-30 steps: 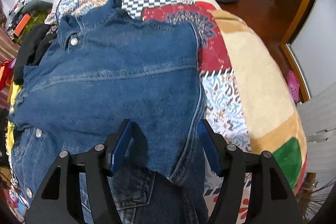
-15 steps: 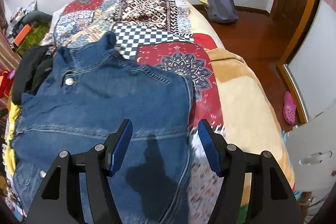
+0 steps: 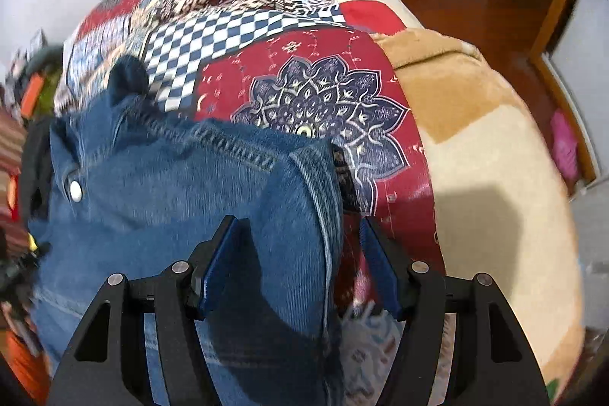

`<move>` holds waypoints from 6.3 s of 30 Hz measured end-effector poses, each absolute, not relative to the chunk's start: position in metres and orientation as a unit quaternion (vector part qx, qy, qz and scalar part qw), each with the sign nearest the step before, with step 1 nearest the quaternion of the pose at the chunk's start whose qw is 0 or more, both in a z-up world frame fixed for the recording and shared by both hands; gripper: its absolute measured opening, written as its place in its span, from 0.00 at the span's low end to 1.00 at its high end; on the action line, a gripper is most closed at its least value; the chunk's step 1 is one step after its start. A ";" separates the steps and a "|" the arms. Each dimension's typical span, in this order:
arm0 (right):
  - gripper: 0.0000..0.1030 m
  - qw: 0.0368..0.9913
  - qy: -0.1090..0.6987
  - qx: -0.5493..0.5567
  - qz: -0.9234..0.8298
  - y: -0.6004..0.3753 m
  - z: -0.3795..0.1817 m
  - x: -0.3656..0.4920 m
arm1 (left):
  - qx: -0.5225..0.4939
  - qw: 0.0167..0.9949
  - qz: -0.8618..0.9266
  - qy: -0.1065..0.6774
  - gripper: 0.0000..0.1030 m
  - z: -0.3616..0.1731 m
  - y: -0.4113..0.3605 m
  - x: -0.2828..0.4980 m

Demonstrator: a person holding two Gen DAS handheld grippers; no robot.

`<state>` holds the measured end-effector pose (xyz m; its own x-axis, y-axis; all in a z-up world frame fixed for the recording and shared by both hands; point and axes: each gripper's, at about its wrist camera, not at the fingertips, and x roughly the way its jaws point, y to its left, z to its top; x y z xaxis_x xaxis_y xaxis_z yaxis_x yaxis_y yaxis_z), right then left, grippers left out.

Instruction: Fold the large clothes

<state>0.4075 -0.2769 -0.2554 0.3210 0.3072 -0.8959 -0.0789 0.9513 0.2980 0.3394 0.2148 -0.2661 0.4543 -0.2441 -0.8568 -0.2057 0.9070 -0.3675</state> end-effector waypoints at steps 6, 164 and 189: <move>0.12 0.812 0.558 0.062 0.160 -0.262 -0.237 0.394 | -0.117 0.850 -0.008 0.513 0.11 -0.242 0.179 0.344; 0.45 0.840 0.515 0.031 0.166 -0.228 -0.149 0.444 | 0.038 0.881 0.047 0.470 0.60 -0.159 0.158 0.401; 0.51 0.827 0.507 -0.115 0.215 -0.083 -0.199 0.491 | 0.065 0.860 0.102 0.496 0.61 -0.214 0.130 0.515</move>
<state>0.4914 -0.0832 -0.1993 0.3942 0.2393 -0.8873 -0.4724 0.8810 0.0277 0.5149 0.1300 -0.2139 0.4863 0.2399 -0.8402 -0.1104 0.9707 0.2133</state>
